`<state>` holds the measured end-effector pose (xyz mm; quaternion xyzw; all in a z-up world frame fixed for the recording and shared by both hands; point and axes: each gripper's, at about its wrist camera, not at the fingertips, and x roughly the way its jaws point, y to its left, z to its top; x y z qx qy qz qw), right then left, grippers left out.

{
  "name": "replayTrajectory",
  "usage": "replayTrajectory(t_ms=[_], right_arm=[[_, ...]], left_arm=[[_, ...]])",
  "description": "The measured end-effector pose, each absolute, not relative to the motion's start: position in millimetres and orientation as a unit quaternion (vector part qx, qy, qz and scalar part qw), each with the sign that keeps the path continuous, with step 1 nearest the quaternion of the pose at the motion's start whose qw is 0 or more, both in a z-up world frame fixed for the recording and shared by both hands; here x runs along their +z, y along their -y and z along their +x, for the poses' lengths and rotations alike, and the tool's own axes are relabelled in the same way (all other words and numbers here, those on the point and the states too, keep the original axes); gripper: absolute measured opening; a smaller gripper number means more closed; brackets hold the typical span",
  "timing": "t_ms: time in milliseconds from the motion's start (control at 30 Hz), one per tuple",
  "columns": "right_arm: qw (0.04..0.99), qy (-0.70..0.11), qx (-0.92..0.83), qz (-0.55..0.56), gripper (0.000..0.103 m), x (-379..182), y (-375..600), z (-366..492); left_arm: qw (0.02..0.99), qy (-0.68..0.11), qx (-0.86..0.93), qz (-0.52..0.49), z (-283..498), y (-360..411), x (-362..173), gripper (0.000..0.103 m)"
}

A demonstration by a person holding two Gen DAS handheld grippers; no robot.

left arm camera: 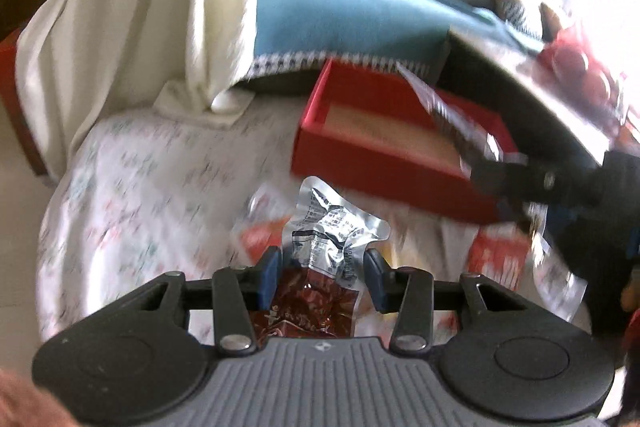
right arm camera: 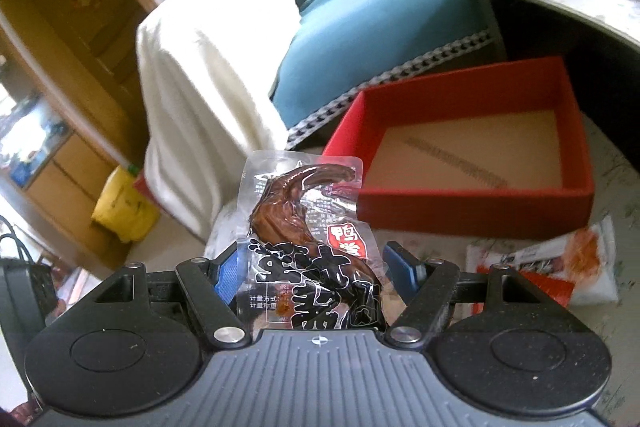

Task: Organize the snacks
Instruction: 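Carry the red-silver pack with left gripper while right gripper carries duck bag to red box, then lower and open left gripper in the red box while right gripper releases duck bag there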

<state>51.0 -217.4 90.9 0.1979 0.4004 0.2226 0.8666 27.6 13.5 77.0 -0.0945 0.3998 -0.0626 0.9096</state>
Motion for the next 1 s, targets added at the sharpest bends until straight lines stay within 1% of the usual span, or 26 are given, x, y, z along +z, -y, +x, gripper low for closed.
replayTrajectory(t_ms=[233,433,533,1000], right_arm=[[0.881,-0.387,0.184,0.203,0.078,91,223,78],[0.896,-0.365,0.142,0.211,0.078,92,235,106],[0.898,-0.362,0.127,0.213,0.078,86,237,127],[0.894,-0.393,0.089,0.194,0.078,50,236,192]], left_arm=[[0.915,-0.38,-0.075,-0.112,74,0,84,0.038],[0.924,-0.356,-0.089,-0.104,117,18,97,0.038],[0.932,-0.34,-0.09,-0.084,135,26,100,0.038],[0.933,-0.345,-0.077,-0.074,199,37,80,0.038]])
